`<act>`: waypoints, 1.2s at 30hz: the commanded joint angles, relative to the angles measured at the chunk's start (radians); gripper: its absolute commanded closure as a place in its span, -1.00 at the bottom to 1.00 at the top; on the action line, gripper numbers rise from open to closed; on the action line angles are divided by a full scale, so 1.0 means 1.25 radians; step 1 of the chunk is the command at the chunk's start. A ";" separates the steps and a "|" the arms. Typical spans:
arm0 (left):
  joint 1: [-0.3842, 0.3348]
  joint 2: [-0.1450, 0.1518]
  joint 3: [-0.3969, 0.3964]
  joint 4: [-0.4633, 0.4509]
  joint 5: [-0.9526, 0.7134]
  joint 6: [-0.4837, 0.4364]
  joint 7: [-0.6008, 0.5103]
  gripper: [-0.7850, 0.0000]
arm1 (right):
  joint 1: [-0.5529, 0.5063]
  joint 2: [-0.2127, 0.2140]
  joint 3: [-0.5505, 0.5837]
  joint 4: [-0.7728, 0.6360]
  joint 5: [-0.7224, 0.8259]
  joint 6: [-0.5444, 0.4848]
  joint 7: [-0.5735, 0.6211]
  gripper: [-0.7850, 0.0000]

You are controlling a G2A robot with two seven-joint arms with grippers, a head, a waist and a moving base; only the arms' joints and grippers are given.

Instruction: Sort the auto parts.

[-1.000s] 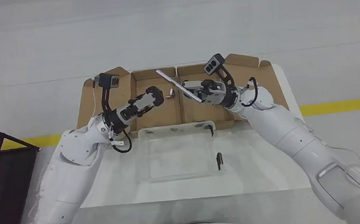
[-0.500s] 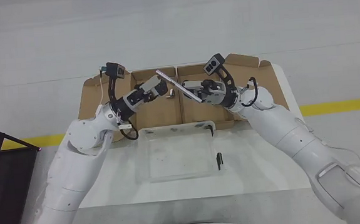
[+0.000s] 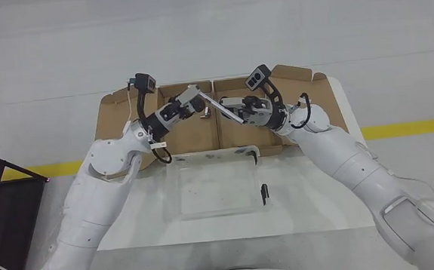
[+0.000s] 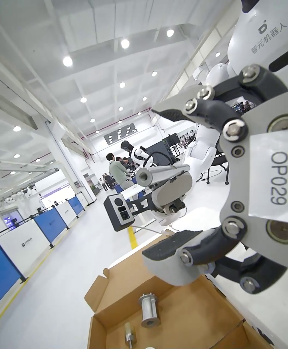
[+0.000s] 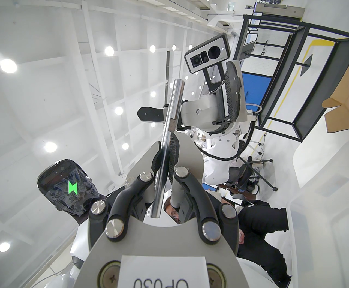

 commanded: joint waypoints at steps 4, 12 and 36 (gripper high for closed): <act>-0.001 -0.003 0.002 -0.007 -0.003 0.006 -0.007 -0.80 | 0.000 0.000 0.000 0.000 0.000 0.000 0.000 1.00; 0.001 -0.007 0.004 -0.015 0.006 0.014 -0.002 -0.44 | 0.000 0.000 0.000 0.000 0.000 0.000 0.000 1.00; 0.006 -0.018 -0.002 -0.025 0.023 0.032 -0.005 0.47 | 0.000 0.000 0.000 0.000 0.000 0.000 0.000 1.00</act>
